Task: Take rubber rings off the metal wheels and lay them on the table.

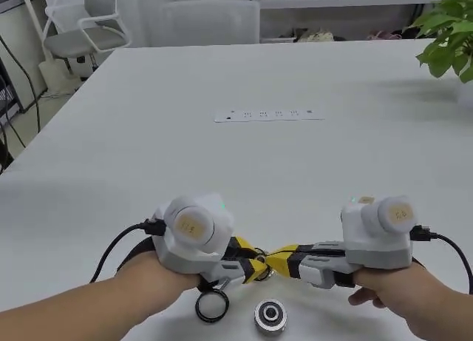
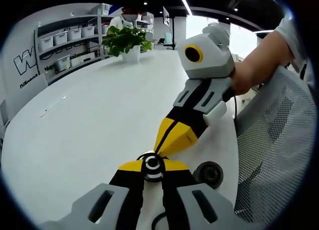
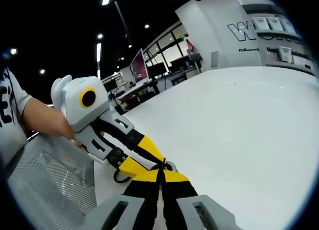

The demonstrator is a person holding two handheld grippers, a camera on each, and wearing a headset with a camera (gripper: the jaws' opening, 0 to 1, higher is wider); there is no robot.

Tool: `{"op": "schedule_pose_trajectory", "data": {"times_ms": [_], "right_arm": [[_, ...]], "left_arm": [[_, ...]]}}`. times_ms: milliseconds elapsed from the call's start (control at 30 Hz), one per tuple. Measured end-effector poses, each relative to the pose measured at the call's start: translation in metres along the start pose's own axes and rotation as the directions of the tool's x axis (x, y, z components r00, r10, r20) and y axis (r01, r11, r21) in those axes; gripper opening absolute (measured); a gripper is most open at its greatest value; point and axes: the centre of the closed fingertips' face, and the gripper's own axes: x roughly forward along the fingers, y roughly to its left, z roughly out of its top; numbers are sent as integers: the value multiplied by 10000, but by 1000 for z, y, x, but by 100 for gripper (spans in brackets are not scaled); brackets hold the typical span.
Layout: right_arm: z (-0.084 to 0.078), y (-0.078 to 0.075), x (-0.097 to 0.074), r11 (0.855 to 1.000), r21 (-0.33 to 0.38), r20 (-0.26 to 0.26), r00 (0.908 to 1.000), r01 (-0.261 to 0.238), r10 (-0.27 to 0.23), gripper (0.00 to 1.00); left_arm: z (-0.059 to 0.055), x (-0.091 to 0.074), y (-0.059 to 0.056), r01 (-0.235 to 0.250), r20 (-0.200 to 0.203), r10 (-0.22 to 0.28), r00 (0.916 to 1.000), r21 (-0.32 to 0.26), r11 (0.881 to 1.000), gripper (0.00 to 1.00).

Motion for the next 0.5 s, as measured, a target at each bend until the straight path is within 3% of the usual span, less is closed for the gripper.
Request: {"op": "schedule_pose_trajectory", "data": {"times_ms": [500], "right_arm": [[6,-1,-5,9999,124,227,9997,-61,58,0]], "left_arm": [[4,-17,-4,282,-33,-281,9996,382,9989,12]]}}
